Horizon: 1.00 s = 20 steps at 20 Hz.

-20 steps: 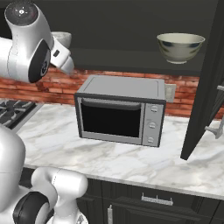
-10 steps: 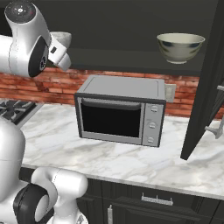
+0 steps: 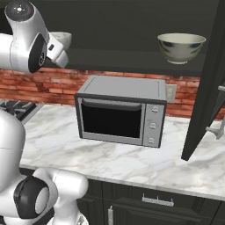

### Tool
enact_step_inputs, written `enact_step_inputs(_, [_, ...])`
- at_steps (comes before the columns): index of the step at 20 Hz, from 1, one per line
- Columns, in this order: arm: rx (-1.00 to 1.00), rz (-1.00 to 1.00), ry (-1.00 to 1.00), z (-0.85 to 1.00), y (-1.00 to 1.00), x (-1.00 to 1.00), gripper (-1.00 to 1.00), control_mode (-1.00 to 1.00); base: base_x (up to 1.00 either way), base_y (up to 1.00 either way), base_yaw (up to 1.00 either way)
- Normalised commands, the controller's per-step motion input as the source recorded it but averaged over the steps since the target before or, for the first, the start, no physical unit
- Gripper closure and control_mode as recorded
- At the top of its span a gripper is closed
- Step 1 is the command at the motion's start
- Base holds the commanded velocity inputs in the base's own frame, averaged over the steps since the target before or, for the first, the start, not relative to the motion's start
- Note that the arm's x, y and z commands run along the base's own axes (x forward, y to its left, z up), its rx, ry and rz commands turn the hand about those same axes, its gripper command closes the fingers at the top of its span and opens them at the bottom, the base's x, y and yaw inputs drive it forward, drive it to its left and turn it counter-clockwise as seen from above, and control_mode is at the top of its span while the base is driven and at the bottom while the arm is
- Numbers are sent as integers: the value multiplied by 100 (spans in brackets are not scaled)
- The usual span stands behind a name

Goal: Move the bowls from the cabinet to the plates on the dining table.

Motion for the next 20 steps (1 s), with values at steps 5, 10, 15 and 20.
enact_step_inputs(5, [0, 0, 0, 0, 16, 37, -100, -100, 0, 0, 0])
enact_step_inputs(10, [1, 0, 0, 0, 6, 35, -100, -100, 0, 0, 0])
enact_step_inputs(15, [6, -1, -1, 0, 0, 39, -100, -100, 0, 0, 0])
enact_step_inputs(20, [14, -2, -7, 0, 3, 22, -100, -100, 0, 0, 0])
